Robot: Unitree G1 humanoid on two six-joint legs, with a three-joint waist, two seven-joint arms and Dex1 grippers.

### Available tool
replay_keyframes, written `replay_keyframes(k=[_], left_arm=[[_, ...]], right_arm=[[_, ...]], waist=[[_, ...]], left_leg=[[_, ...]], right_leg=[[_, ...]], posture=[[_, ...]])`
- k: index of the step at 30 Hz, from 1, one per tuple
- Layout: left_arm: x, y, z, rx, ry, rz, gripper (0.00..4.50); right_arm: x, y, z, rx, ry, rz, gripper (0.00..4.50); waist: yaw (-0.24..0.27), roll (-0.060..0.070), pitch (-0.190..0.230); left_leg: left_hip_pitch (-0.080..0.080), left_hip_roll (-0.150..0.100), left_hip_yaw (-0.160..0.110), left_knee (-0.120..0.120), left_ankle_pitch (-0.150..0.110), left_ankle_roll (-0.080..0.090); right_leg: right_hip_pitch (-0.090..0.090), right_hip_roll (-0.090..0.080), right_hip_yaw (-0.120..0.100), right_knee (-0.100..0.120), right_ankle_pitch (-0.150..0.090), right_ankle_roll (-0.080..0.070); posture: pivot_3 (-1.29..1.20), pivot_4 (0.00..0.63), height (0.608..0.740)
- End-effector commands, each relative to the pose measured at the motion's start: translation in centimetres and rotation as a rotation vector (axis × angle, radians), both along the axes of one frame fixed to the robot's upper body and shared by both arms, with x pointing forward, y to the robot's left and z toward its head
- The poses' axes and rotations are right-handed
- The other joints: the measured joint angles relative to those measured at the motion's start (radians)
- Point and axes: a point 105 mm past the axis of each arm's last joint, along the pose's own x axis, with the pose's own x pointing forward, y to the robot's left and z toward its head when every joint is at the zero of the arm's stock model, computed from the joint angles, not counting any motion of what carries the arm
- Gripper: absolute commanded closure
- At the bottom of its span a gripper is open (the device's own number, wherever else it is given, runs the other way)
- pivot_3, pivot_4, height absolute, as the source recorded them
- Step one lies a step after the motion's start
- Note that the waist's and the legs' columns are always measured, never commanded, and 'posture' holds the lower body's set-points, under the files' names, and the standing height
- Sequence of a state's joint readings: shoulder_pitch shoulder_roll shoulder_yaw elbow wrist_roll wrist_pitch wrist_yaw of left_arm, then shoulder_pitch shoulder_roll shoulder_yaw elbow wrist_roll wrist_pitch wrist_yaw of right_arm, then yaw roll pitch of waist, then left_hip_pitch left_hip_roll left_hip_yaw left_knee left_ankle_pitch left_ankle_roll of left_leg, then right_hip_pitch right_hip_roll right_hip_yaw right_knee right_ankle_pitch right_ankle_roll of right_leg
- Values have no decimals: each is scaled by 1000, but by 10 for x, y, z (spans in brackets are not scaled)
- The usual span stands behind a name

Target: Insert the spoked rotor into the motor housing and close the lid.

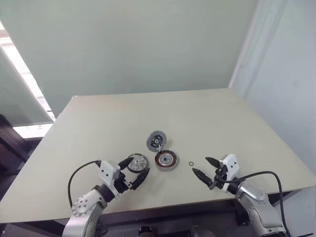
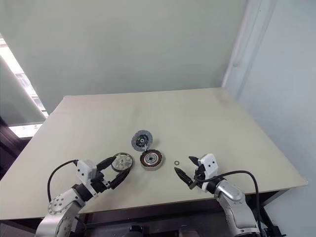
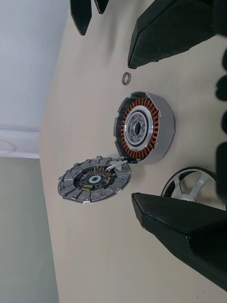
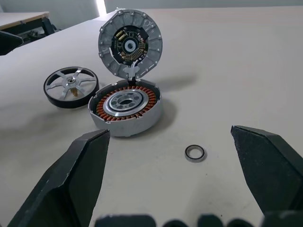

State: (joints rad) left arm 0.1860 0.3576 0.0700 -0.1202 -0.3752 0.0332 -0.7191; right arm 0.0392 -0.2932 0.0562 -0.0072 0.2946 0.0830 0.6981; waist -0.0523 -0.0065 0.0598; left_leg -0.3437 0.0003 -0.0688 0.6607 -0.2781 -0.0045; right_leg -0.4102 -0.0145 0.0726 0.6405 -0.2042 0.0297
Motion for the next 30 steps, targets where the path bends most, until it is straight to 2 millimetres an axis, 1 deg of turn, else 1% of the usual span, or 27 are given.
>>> replay_keyframes(k=[1, 9, 12, 18, 21, 25, 30], left_arm=[[3, 1, 10, -7, -39, -1, 0], [-3, 4, 10, -8, -34, 12, 0], [-5, 2, 10, -8, -33, 9, 0], [-10, -8, 6, -10, -10, -22, 0], [-11, -10, 4, -7, -2, -25, 0], [-11, -12, 3, -9, -8, -22, 0], [-10, -13, 3, -7, -13, -24, 0]], right_arm=[[4, -2, 19, 19, -67, -7, 24], [7, 5, 20, 8, -75, 10, 24], [11, 3, 21, -11, -73, -7, 24], [21, -1, 22, -8, -50, -61, 24], [28, -4, 25, 6, -63, -115, 24], [31, -6, 22, -25, -92, -127, 24], [33, -5, 18, 37, -78, -155, 24]], waist=[[0, 0, 0], [0, 0, 0], [0, 0, 0], [0, 0, 0], [-1, 0, 0], [0, 0, 0], [-1, 0, 0]], left_leg=[[0, 0, 0, 0, 0, 0], [0, 0, 0, 0, 0, 0], [0, 0, 0, 0, 0, 0], [0, 0, 0, 0, 0, 0], [0, 0, 0, -1, 0, 0], [0, 0, 0, -1, 0, 0], [0, 0, 0, 0, 0, 0]], right_leg=[[0, 0, 0, 0, 0, 0], [0, 0, 0, 0, 0, 0], [0, 0, 0, 0, 0, 0], [0, 0, 0, 0, 0, 0], [-1, 0, 0, 0, 0, 0], [-1, 0, 0, 0, 0, 0], [-1, 0, 0, 0, 0, 0]], posture=[[0, 0, 740], [0, 0, 740], [0, 0, 740], [0, 0, 740], [0, 0, 740], [0, 0, 740], [0, 0, 740]])
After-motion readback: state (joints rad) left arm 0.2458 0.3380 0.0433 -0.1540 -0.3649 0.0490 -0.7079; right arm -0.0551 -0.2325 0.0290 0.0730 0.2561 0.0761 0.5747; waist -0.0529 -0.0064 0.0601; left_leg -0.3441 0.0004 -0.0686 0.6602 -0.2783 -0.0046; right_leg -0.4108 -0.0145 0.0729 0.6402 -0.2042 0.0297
